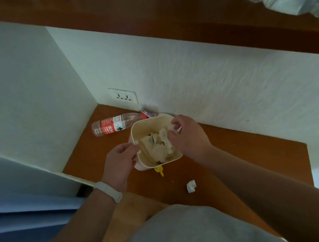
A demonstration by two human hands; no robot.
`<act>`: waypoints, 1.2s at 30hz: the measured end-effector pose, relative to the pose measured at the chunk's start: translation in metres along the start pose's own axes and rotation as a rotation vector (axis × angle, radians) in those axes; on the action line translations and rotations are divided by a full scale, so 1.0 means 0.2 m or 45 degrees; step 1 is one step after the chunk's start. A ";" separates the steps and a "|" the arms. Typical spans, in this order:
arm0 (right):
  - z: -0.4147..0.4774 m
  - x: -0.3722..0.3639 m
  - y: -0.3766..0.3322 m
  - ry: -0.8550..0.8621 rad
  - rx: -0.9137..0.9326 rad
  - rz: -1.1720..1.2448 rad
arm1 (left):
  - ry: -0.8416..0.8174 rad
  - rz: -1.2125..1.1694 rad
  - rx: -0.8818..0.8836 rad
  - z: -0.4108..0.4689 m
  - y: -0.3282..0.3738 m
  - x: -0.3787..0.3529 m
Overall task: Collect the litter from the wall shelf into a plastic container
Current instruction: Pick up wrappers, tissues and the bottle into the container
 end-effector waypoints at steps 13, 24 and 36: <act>-0.25 -0.11 0.42 -0.568 0.279 -0.409 | 0.159 -0.115 0.098 0.04 -0.04 0.13; -0.53 -0.28 0.69 -0.716 0.346 -0.639 | 0.102 -0.089 0.132 0.01 -0.10 0.07; -0.53 -0.36 0.74 -0.594 0.320 -0.598 | 0.074 -0.041 0.118 -0.03 -0.14 0.06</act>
Point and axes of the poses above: each hand's wrist, its own z-axis towards the middle knuckle, its own x-axis out of the back of the hand, y = z × x, the point moved 4 cm from there along z, towards the middle knuckle, and after that the axes turned 10 degrees about y, right-handed, at the moved point
